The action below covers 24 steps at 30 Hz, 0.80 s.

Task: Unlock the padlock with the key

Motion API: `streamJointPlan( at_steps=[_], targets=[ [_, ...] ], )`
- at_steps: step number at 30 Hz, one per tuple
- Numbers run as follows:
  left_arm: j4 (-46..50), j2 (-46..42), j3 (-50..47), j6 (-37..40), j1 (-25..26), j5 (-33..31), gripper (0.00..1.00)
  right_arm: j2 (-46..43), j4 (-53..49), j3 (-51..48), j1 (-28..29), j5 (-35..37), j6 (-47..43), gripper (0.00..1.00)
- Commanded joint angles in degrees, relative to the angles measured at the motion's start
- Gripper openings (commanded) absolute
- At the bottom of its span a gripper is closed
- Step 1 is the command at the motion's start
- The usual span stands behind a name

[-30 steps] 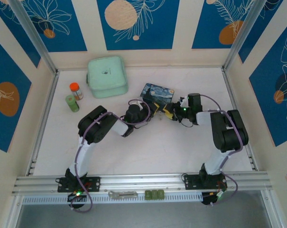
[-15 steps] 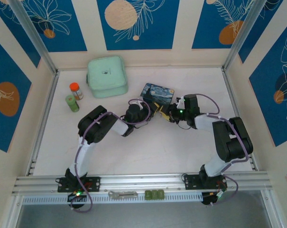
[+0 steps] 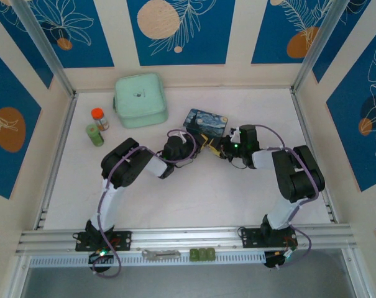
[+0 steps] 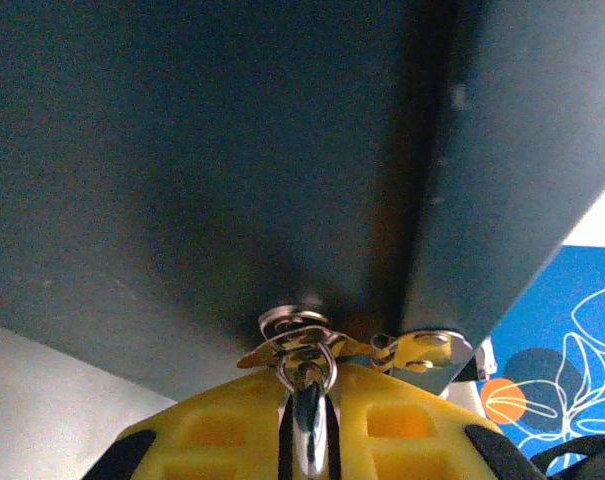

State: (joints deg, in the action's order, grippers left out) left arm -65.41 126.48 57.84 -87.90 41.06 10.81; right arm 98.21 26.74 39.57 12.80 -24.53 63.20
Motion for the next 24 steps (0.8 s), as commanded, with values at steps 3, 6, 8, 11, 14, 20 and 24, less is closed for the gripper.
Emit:
streamJointPlan(
  at_steps=[3,6,8,11,14,20,24],
  targets=[
    [-4.7,-2.2,-0.6,-1.1,0.8,1.7,0.0,2.2,7.7,-0.3,0.5,-1.5,4.7,0.27],
    [-4.9,-2.0,-0.7,-1.4,0.9,1.6,0.0,3.4,10.1,-0.4,0.9,-2.2,6.7,0.2],
    [-5.0,-2.1,-0.8,-1.4,0.9,1.5,0.0,3.6,10.4,-0.7,1.1,-2.0,7.3,0.16],
    [-5.2,-2.1,-1.0,-1.3,0.9,1.1,0.0,3.2,10.3,-2.0,1.6,-1.9,7.5,0.17],
    [-5.4,-1.9,-0.8,-1.4,0.9,0.9,0.0,1.6,10.3,-4.4,1.7,-0.8,7.0,0.21],
    [-5.6,-1.7,-0.3,-1.5,0.9,0.8,0.0,0.6,9.5,-4.7,2.2,-0.7,6.5,0.21],
    [-5.6,-1.7,-0.4,-1.5,1.0,0.4,0.0,1.3,10.3,-4.5,2.4,-0.9,6.9,0.2]
  ],
)
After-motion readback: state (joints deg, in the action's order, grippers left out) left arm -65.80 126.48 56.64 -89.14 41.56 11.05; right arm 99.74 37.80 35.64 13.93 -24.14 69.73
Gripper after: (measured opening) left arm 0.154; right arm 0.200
